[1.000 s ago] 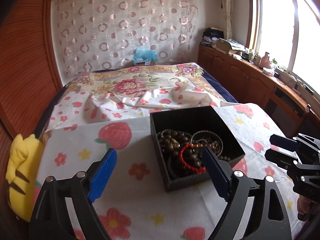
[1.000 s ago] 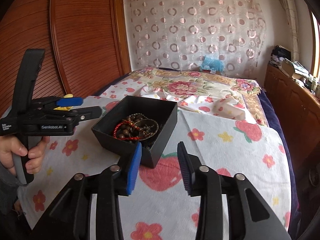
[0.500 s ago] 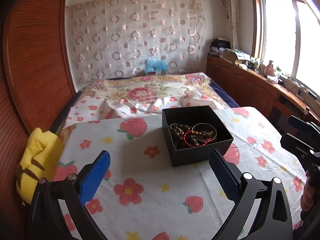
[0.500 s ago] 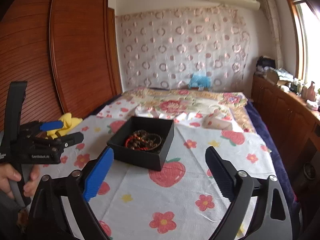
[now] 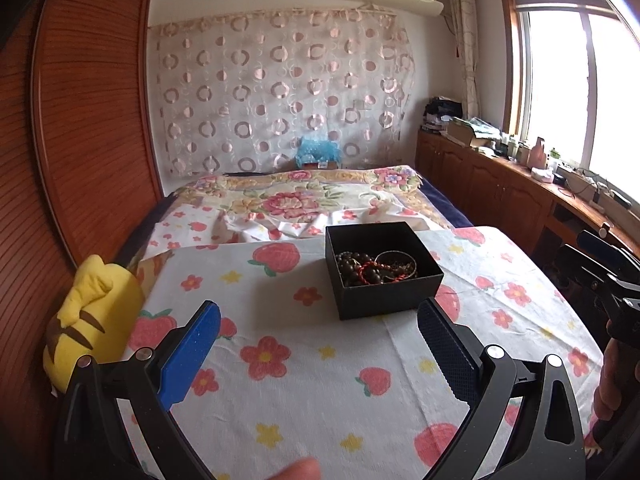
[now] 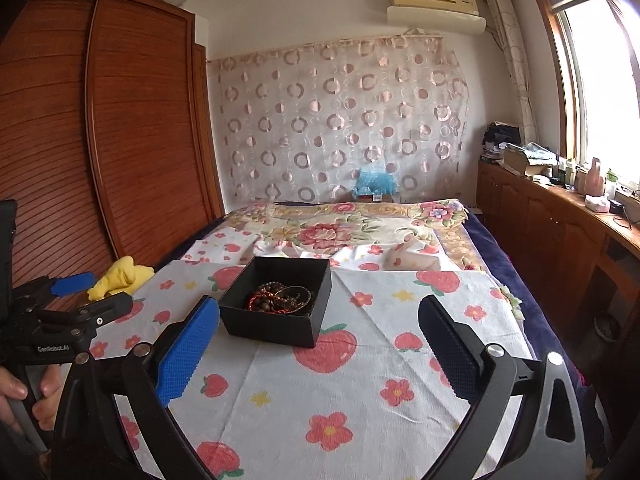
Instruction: Organize jewelry
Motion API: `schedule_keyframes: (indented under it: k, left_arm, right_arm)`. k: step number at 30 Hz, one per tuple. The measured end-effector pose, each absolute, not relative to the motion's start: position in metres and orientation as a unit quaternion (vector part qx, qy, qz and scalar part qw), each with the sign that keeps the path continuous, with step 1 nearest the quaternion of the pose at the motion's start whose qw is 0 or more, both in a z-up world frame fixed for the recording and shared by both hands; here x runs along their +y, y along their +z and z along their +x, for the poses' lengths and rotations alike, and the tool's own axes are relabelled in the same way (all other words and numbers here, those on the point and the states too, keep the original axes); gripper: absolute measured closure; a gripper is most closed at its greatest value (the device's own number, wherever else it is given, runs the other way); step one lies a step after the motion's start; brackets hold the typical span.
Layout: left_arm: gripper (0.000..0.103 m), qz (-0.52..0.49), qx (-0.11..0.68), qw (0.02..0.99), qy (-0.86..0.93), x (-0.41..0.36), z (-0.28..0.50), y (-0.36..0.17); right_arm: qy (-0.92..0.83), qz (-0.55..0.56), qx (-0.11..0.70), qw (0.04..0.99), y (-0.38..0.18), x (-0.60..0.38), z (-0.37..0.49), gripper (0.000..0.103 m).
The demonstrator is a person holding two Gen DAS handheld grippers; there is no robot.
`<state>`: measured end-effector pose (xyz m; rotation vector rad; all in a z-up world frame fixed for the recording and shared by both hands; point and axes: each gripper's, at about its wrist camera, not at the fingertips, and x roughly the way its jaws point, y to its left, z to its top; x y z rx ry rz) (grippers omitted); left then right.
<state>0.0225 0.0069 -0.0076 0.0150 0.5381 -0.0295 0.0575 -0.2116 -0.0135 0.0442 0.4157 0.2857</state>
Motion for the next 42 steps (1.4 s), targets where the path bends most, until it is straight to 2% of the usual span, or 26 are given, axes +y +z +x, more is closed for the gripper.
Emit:
schedule_keyframes:
  k: [42]
  left_arm:
    - [0.008, 0.007, 0.259, 0.966, -0.009, 0.007, 0.017, -0.007]
  right_arm:
    - [0.137, 0.019, 0.211, 0.968, -0.028, -0.205, 0.058, 0.003]
